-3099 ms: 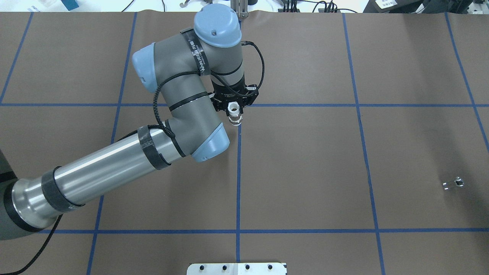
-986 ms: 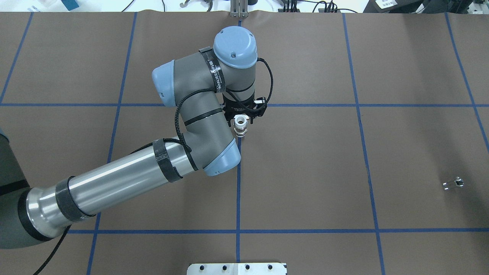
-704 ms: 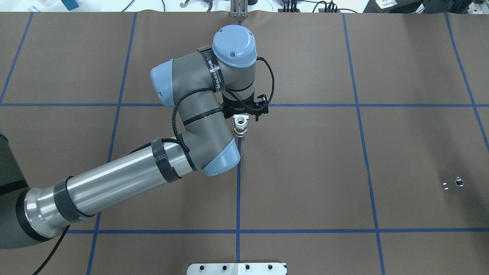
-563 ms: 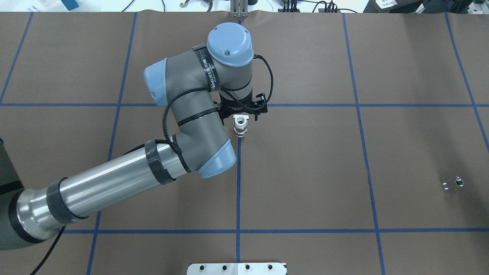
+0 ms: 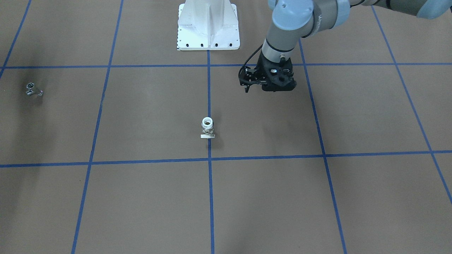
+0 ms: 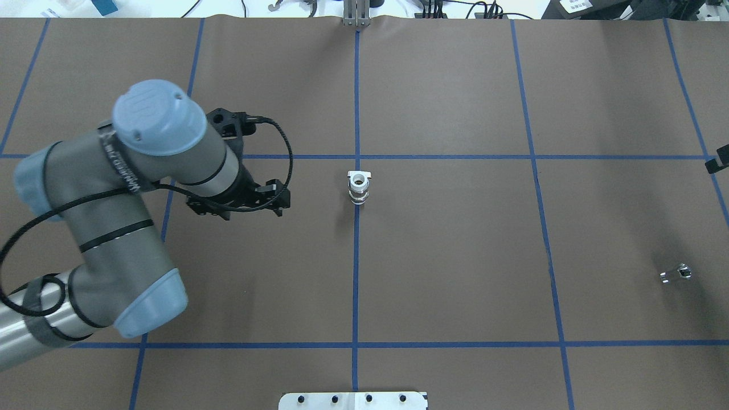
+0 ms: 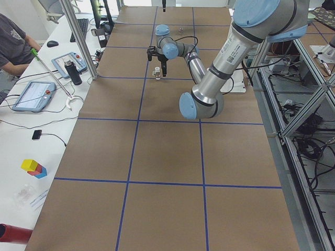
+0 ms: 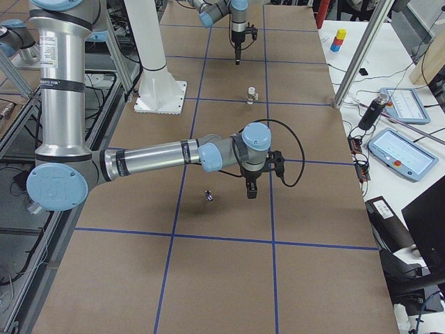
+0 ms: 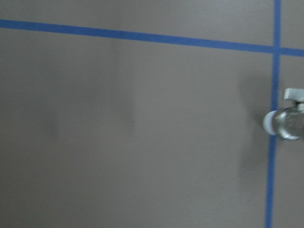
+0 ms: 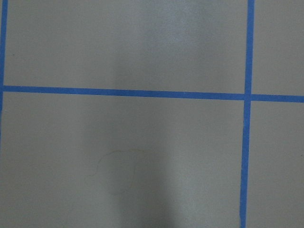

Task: Assemble PPR valve and pipe with both arms
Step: 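Withdraw the left gripper from the valve while the right arm approaches the chrome fitting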

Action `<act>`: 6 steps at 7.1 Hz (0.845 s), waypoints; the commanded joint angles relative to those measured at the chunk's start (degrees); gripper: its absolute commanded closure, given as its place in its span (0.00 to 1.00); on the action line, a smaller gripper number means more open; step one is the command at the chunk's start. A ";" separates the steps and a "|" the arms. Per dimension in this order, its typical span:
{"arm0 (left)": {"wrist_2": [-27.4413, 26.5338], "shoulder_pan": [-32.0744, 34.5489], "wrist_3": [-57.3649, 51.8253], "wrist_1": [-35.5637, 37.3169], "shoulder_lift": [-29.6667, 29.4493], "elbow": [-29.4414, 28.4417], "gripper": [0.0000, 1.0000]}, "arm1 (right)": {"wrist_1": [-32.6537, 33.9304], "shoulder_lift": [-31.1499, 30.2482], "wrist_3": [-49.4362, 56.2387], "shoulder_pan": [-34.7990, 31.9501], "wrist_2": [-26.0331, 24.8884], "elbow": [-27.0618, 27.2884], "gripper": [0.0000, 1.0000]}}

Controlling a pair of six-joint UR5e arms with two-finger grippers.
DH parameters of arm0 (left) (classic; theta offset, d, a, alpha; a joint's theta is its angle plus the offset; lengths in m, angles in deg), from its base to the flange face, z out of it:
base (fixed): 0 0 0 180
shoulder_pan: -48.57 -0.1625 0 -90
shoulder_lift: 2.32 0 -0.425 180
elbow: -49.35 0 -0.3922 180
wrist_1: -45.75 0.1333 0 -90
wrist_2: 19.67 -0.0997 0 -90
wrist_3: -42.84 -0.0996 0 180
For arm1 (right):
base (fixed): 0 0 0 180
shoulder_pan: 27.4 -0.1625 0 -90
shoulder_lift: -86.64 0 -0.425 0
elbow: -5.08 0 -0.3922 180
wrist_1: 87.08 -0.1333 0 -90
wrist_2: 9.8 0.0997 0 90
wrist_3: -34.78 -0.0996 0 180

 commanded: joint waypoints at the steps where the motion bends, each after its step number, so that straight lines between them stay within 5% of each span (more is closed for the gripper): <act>1: -1.04 1.41 -1.67 -0.31 4.89 3.84 0.01 | -16.88 -6.78 -13.81 8.59 -1.53 1.42 0.00; 2: 0.27 1.50 -1.93 0.04 5.50 3.85 0.01 | -22.28 -10.21 -19.82 10.55 -1.80 1.51 0.00; 4: 4.32 2.46 -3.69 -0.48 8.92 4.46 0.01 | -23.39 -13.14 -20.40 16.86 -10.63 1.86 0.01; 6: 3.89 2.99 -1.94 0.04 8.67 4.47 0.01 | -23.04 -13.93 -23.71 19.34 -11.47 1.86 0.02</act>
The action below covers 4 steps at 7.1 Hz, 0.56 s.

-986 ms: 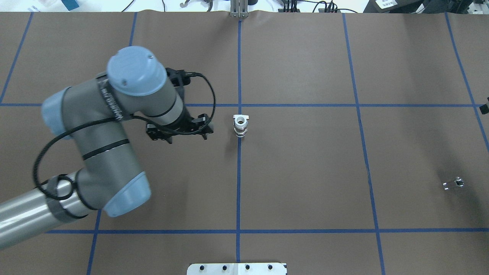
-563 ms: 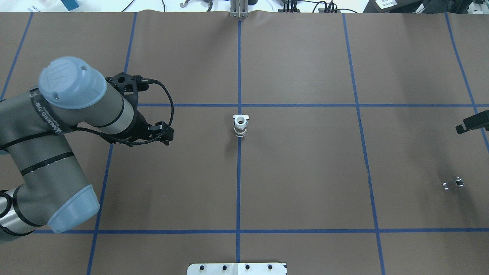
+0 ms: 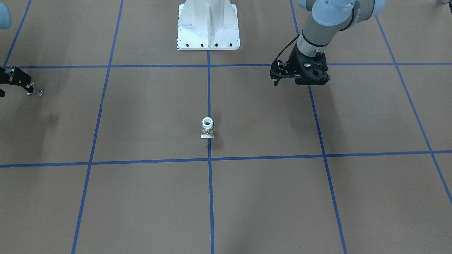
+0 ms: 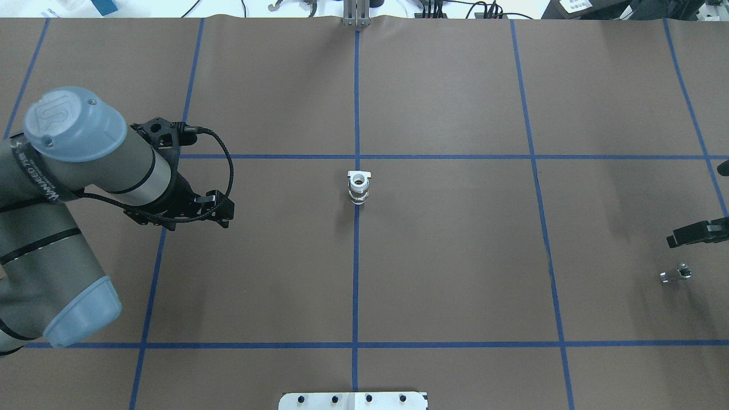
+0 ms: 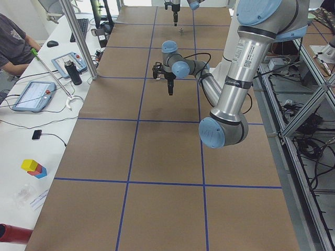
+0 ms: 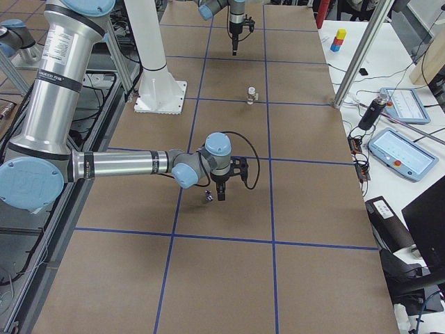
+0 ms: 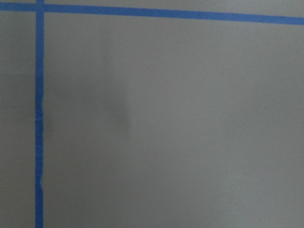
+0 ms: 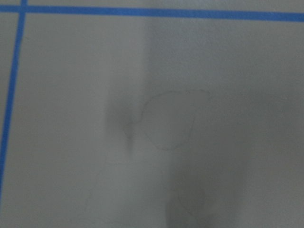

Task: Assemble PPR valve and pipe with both arms
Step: 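Withdraw the left gripper from the valve while the right arm approaches the chrome fitting, then grasp the chrome threaded fitting with the right gripper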

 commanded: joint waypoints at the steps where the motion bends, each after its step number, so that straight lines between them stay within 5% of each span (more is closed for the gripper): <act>1: -0.23 0.33 0.73 0.52 0.32 -0.64 0.01 | 0.02 -0.70 -7.91 3.63 -1.13 0.03 0.05; 4: -0.24 0.07 0.64 0.43 0.32 -0.82 0.01 | -0.16 -1.92 -8.22 5.58 -1.92 0.21 0.08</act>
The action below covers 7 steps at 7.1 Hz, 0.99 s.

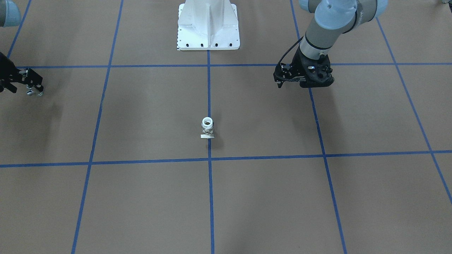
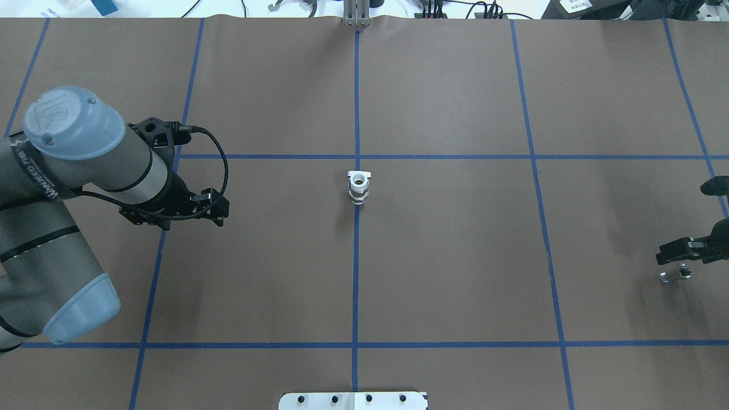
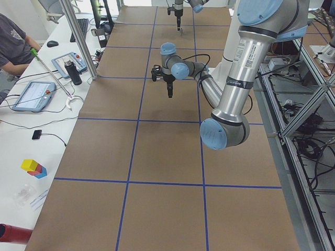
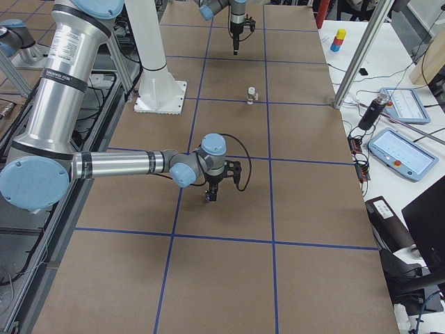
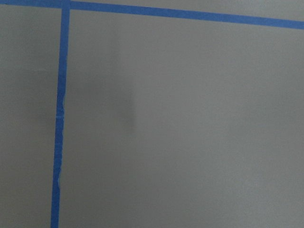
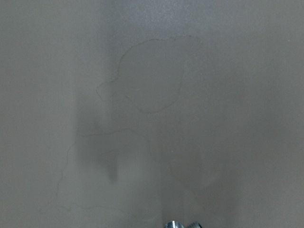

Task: Assemble PPR valve and pipe with both arms
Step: 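Grasp the chrome threaded fitting with the right gripper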

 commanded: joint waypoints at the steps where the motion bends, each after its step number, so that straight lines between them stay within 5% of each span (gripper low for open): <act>1: -0.41 -0.10 -0.01 -0.02 0.05 -0.10 0.01 | -0.14 -0.92 -0.76 0.45 0.26 0.07 0.08; 6: -0.77 -0.02 0.34 -0.02 0.05 -0.01 0.01 | -0.23 -1.27 -0.76 2.64 -0.27 -0.01 0.23; 7: -1.12 -0.02 0.35 -0.02 0.14 -0.01 0.01 | -0.23 -1.45 -0.76 2.47 -0.18 -0.01 0.36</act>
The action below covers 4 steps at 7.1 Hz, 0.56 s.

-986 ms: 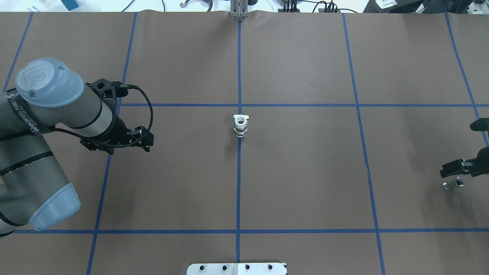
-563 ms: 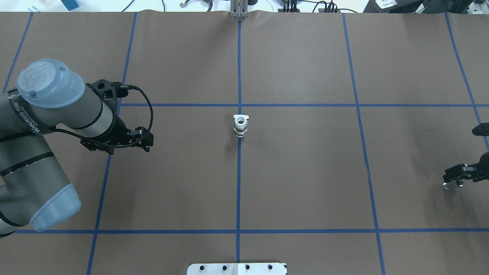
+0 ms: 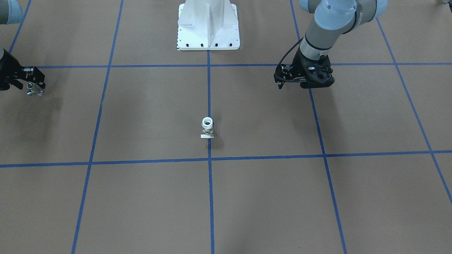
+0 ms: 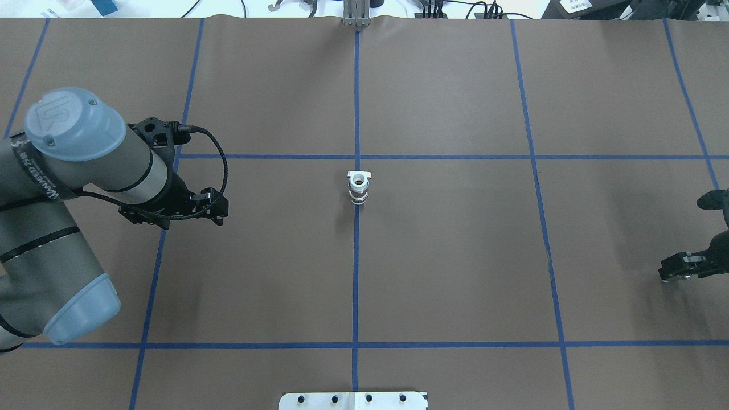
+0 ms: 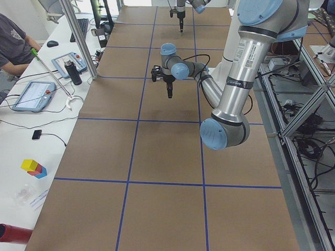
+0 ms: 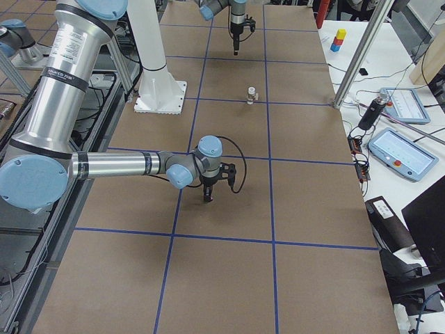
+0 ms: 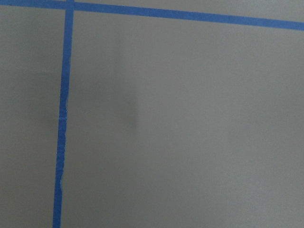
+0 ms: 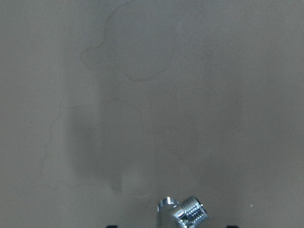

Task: Assemble PPR valve and pipe with both arms
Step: 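Grasp the chrome threaded fitting with the right gripper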

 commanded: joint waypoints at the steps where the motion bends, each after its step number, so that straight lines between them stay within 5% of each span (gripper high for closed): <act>1: -0.36 0.01 0.13 0.00 0.06 0.13 0.01 | -0.09 -0.47 0.00 0.10 0.21 0.07 0.56; 2: -0.36 0.01 0.22 0.00 0.15 0.21 0.01 | -0.09 -0.56 0.00 0.02 0.39 0.08 0.83; 3: -0.36 0.01 0.22 0.00 0.24 0.30 0.01 | -0.09 -0.65 0.00 0.01 0.47 0.08 1.00; 4: -0.36 0.01 0.22 0.00 0.24 0.21 0.00 | -0.09 -0.65 0.00 -0.07 0.48 0.08 1.00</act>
